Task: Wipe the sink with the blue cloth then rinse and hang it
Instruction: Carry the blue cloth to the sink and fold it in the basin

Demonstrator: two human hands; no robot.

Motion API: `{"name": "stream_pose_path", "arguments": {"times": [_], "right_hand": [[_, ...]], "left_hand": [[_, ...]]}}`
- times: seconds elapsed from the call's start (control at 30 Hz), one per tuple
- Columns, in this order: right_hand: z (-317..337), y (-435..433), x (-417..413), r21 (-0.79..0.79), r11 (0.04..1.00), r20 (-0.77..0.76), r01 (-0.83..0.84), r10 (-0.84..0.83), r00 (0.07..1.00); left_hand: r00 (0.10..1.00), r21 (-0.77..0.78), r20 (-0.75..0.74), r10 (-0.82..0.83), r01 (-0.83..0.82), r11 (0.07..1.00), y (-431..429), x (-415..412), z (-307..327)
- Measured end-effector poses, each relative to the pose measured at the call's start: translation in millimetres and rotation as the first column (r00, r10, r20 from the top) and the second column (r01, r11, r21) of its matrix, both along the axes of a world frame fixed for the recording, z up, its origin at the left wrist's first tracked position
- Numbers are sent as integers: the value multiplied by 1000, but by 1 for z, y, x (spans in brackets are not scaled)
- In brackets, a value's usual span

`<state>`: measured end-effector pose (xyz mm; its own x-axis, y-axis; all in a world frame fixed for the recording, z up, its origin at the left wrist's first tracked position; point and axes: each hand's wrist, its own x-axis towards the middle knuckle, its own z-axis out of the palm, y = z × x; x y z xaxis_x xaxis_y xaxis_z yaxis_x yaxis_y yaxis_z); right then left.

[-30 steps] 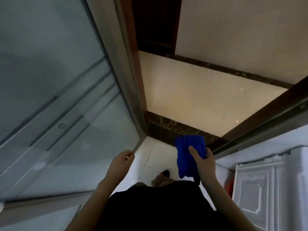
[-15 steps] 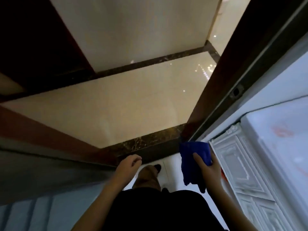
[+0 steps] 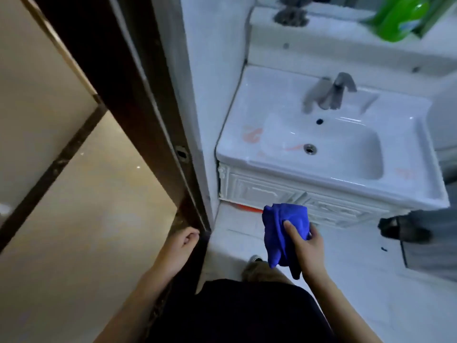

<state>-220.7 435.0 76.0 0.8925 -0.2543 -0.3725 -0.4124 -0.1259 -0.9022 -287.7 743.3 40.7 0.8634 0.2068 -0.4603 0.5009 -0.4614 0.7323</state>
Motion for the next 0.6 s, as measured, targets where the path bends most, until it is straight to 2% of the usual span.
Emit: {"name": "stream_pose_path", "arguments": {"times": [0.17,0.27,0.4,0.6], "right_hand": [[-16,-59,-3,-49,976,-60,213,-216,975],[-30,-98,11,-48,963,-93,267,-270,958],[-36,-149,58,-64,964,-125,256,-263,957],[-10,-201,151,-71,985,-53,156,-160,986]], "left_hand": [[965,-25,-41,-258,257,966,-66,56,-15],[933,-26,-71,-353,352,935,-108,87,-23],[930,-42,-74,-361,359,932,-166,132,-21],[957,-50,12,-289,289,956,-229,203,-4]]}}
